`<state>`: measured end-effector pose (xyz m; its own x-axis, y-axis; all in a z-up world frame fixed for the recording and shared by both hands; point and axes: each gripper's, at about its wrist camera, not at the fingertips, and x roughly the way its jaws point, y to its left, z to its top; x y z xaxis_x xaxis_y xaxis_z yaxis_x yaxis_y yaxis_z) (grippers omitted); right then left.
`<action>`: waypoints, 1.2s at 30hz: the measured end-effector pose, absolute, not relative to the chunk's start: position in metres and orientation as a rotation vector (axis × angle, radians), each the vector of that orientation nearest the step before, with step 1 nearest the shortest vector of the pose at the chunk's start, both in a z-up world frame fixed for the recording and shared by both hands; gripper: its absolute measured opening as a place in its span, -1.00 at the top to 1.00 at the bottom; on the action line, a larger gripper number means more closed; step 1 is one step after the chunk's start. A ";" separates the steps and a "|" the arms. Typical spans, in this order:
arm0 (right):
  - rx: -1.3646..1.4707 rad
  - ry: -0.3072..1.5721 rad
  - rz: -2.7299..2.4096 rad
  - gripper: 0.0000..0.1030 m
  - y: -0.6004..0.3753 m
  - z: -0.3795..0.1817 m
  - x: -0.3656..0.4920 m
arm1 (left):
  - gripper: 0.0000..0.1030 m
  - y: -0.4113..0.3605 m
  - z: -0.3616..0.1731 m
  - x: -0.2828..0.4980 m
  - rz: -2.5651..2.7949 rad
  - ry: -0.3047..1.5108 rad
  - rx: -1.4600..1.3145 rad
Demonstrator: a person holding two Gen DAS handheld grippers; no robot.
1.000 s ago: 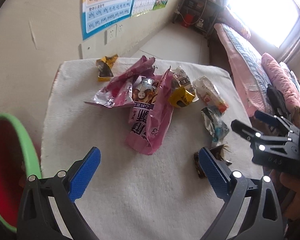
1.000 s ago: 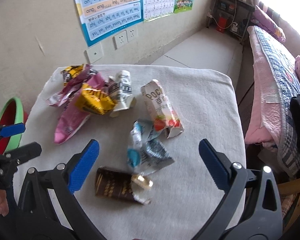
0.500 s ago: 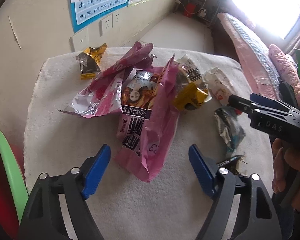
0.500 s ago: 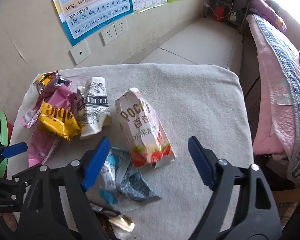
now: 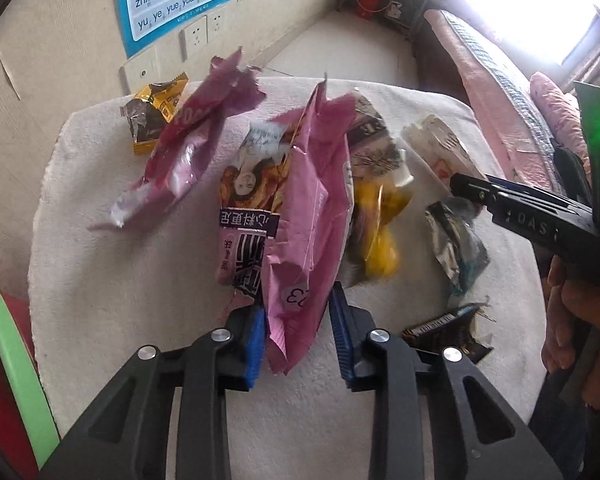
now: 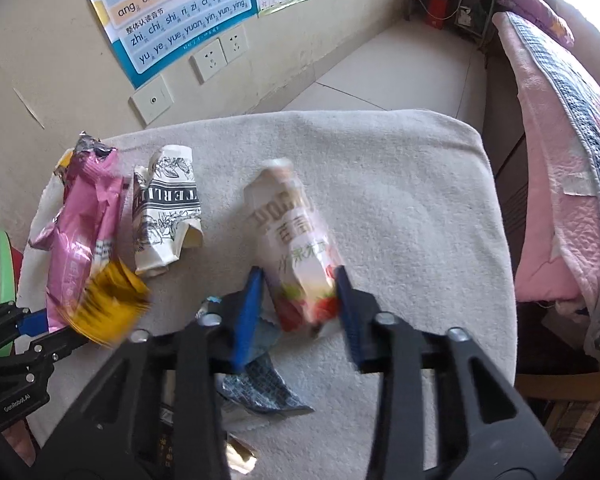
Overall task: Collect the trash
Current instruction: 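Grasp the pink bag with the left tool while the right tool grasps the Pocky box, then carry the pink bag and Pocky box over the red bucket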
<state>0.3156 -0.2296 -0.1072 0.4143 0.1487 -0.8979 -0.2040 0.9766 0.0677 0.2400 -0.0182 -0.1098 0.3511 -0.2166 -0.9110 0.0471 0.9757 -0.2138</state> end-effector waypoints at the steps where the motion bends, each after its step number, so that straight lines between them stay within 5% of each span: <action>1: -0.051 1.122 0.223 0.38 -0.231 -0.106 0.315 | 0.53 -0.018 -0.109 0.239 -0.172 1.200 -0.161; 36: -0.096 1.012 0.351 0.39 -0.166 -0.039 0.181 | 0.59 0.048 -0.034 0.129 -0.096 1.034 -0.231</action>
